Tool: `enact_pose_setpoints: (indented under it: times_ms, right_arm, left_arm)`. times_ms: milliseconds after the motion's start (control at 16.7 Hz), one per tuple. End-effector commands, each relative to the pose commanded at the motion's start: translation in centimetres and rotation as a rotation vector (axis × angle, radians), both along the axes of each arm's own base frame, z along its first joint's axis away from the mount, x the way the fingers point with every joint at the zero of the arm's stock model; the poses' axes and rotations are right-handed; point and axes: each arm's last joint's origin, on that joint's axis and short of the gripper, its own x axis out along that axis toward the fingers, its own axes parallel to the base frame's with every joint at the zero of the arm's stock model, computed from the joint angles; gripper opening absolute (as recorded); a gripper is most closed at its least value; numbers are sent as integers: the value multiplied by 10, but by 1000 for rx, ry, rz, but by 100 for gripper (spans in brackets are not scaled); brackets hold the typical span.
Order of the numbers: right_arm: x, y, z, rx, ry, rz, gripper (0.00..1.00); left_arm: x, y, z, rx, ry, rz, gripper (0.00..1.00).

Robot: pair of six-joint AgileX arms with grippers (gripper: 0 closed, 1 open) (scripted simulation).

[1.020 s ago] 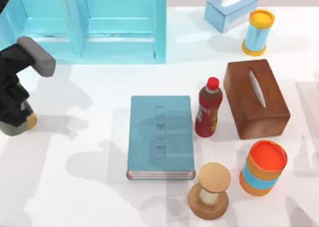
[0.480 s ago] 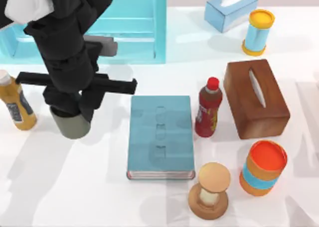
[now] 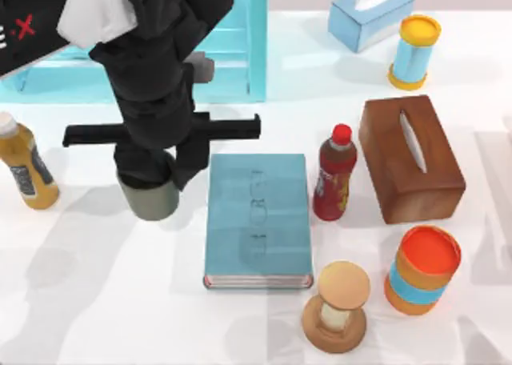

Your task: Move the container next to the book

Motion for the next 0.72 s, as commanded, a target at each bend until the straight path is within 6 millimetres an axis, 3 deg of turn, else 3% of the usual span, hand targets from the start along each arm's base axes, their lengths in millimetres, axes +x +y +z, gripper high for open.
enact_pose_setpoints:
  times_ms: [360, 720]
  right_arm:
    - [0, 0, 0, 0, 0, 0, 100]
    - [0, 0, 0, 0, 0, 0, 100]
  left_arm:
    - [1, 2, -5, 1, 4, 2, 0]
    - [1, 5, -52, -6, -7, 1, 0]
